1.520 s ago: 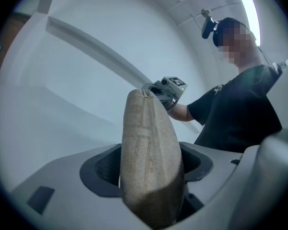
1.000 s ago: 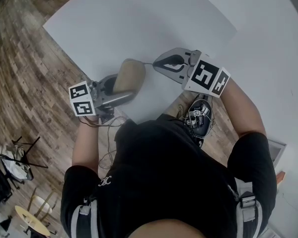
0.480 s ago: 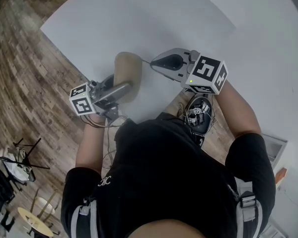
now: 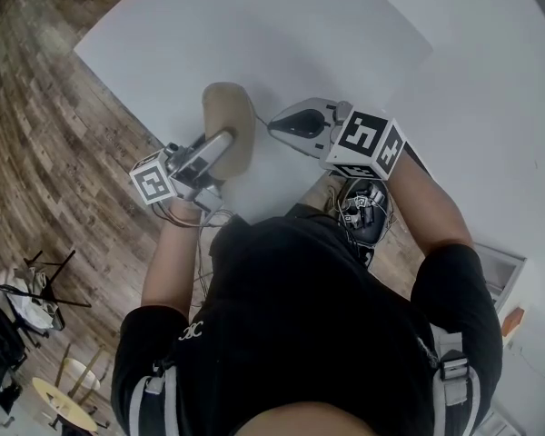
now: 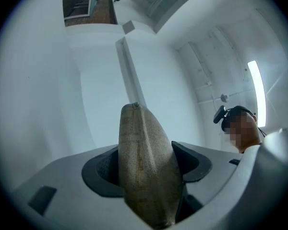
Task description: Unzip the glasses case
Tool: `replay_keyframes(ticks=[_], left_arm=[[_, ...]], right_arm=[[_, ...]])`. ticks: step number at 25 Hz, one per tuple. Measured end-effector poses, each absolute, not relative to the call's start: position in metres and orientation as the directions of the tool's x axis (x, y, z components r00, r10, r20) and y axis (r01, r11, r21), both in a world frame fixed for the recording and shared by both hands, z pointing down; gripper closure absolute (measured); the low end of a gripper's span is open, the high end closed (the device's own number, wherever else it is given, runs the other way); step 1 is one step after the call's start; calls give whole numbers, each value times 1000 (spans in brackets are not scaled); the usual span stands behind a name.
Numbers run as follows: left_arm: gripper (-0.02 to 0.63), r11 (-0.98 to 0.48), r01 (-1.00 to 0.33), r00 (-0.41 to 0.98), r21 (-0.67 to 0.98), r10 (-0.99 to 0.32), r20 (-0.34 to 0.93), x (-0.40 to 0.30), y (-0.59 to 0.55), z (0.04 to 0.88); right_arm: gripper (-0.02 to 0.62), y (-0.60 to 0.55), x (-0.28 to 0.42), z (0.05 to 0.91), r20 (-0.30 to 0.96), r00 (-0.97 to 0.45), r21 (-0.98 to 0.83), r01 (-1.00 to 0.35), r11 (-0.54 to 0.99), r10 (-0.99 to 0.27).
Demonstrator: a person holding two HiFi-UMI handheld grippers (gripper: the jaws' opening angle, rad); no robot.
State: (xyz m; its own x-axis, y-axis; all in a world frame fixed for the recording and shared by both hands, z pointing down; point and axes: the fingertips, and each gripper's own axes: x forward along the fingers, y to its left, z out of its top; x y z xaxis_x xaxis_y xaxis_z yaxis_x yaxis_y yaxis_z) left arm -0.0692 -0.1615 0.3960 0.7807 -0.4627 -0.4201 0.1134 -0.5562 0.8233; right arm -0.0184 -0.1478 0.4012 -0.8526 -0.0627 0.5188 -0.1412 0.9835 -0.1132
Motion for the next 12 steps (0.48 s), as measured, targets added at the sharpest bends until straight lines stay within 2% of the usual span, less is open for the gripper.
replay_keyframes(ticks=[12], left_arm=[[299, -460, 143, 638, 876, -634, -437, -77, -190, 399]], right_arm=[[578, -125, -20, 421, 527, -850, -170, -114, 979, -8]])
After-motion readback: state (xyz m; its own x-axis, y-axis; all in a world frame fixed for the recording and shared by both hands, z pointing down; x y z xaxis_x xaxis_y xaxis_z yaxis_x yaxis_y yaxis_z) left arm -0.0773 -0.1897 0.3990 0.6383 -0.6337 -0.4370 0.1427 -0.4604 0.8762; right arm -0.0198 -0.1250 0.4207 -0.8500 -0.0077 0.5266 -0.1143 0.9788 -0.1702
